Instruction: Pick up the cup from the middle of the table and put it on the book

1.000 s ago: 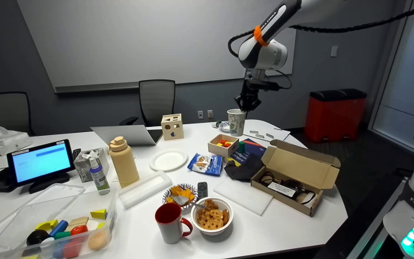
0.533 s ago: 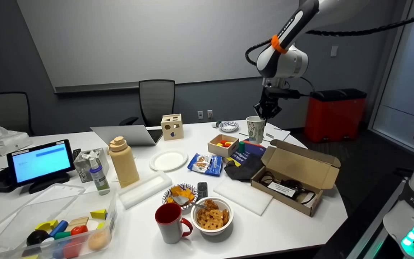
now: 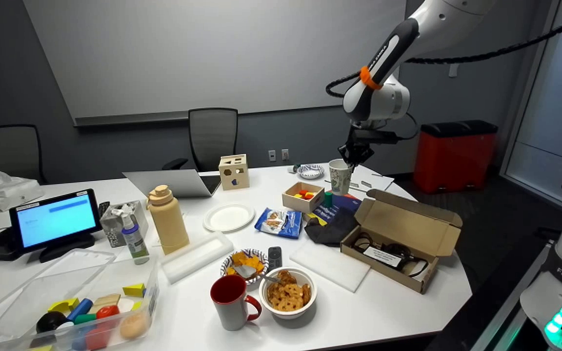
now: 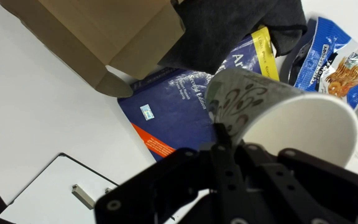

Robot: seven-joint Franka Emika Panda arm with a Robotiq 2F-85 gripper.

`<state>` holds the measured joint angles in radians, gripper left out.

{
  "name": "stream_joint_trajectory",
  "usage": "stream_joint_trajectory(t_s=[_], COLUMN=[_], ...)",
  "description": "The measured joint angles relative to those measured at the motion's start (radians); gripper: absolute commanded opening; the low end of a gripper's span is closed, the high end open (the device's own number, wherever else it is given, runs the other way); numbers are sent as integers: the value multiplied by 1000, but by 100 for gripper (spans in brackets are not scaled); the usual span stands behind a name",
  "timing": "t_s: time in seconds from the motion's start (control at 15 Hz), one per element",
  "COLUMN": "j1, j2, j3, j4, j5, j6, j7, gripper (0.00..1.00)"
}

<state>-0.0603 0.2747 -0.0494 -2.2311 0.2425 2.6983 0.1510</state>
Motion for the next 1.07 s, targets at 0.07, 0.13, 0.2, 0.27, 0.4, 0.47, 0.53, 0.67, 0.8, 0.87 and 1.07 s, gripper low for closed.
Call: stream_joint_trajectory(t_s=[0.07,0.13,0.2,0.27,0.4,0.47,0.53,0.67,0.8,0.87,1.07], j1=[0,0,0,0,0,0,0,-2,-2,-3,-3], j2=[26,52,77,100,139,154,167,189,208,218,244], j3=[8,17,27,35,48,52,53,56,58,60,69], j4=[21,43,67,91,134,150,162,179,188,192,193], j5=[6,17,24,25,25,25,25,25,25,25,25], j6=[10,14,17,19,20,20,20,21,21,21,27], j7=[0,0,0,0,0,0,0,0,-1,-2,-10], gripper=[1,1,1,1,1,1,1,1,1,1,1])
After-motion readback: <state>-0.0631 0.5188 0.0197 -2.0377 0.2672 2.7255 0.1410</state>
